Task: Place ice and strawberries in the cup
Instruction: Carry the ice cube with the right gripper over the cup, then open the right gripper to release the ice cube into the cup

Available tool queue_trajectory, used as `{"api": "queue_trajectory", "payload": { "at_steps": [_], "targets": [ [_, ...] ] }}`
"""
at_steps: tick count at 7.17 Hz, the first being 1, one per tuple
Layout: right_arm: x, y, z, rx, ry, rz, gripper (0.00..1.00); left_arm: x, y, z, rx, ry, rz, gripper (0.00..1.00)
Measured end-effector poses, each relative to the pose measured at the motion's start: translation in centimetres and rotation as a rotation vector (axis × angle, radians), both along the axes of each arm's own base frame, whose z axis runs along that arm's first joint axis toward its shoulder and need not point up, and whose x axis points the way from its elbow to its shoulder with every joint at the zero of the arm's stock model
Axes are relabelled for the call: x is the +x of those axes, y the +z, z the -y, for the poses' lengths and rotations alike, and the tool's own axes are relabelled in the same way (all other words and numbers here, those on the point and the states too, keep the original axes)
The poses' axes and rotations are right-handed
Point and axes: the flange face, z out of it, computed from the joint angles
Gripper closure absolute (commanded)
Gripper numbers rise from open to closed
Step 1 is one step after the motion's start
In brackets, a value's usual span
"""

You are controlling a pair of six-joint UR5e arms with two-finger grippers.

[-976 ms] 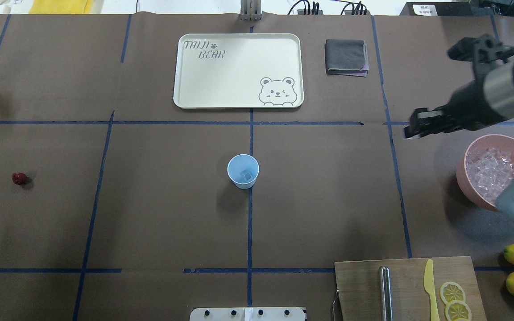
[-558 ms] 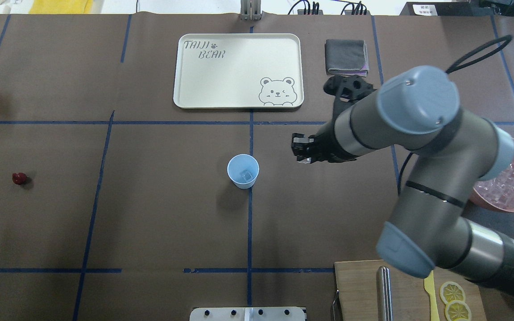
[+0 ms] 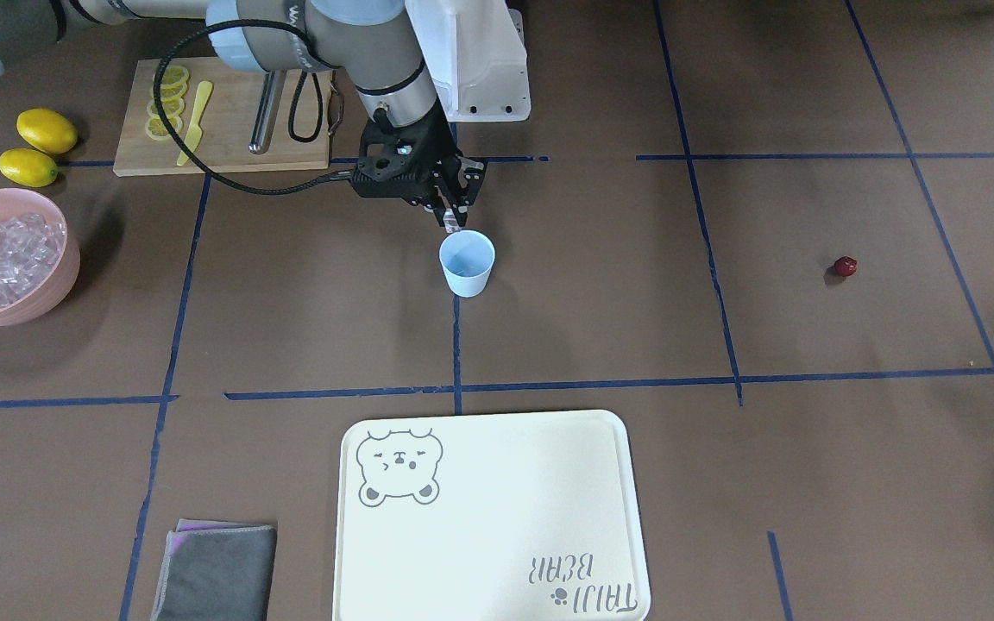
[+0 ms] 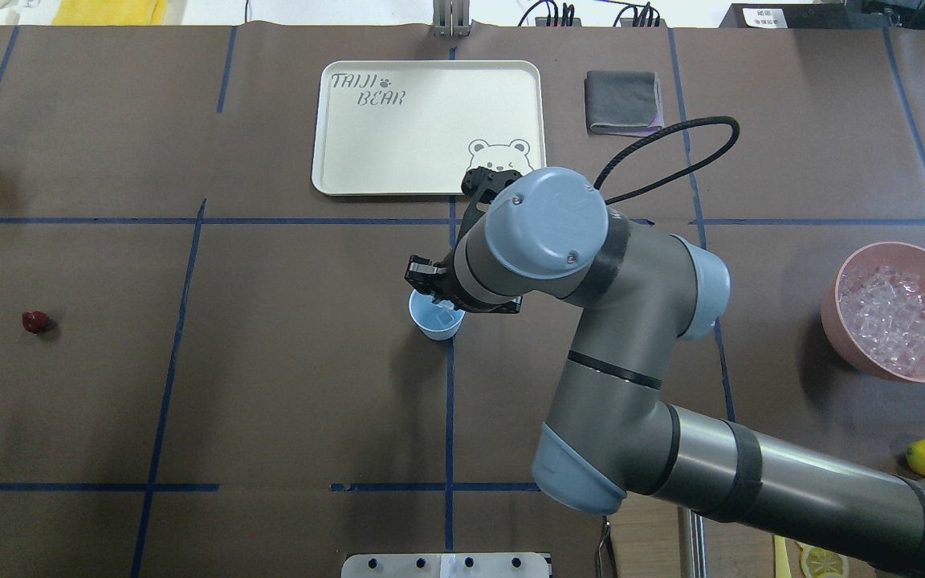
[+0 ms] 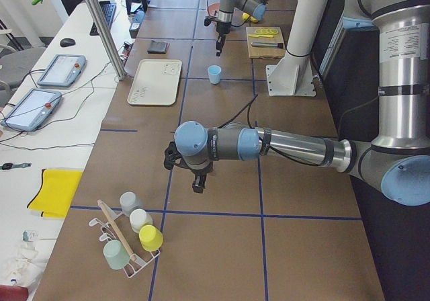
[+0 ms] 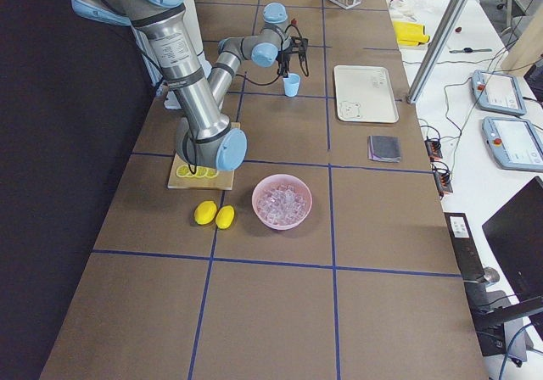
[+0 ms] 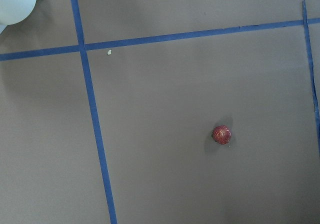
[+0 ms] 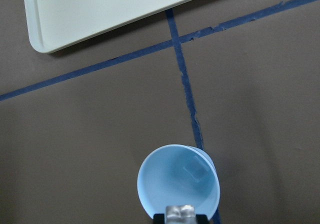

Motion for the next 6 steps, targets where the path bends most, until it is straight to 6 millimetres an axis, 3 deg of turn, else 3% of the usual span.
{"api": "queue_trajectory", "payload": {
  "at_steps": [2,3,5,6],
  "targets": [
    [-1.4,0.3,0.6,-0.008,0.000,-0.023,0.61,0.0,0.0,0.0,0.001,0.000,0.000,0.00],
    [-1.7,0.7,0.8,-0.004,-0.005,-0.034,0.47,0.0,0.0,0.0,0.001,0.000,-0.001,0.00],
    [-2.0,1.5,0.8,0.008,-0.018,-0.050,0.46,0.0,-0.1,0.0,0.002,0.000,-0.001,0.00],
    [-2.0,1.6,0.8,0.013,-0.023,-0.053,0.41,0.0,-0.2,-0.1,0.003,-0.001,0.000,0.00]
  ]
}}
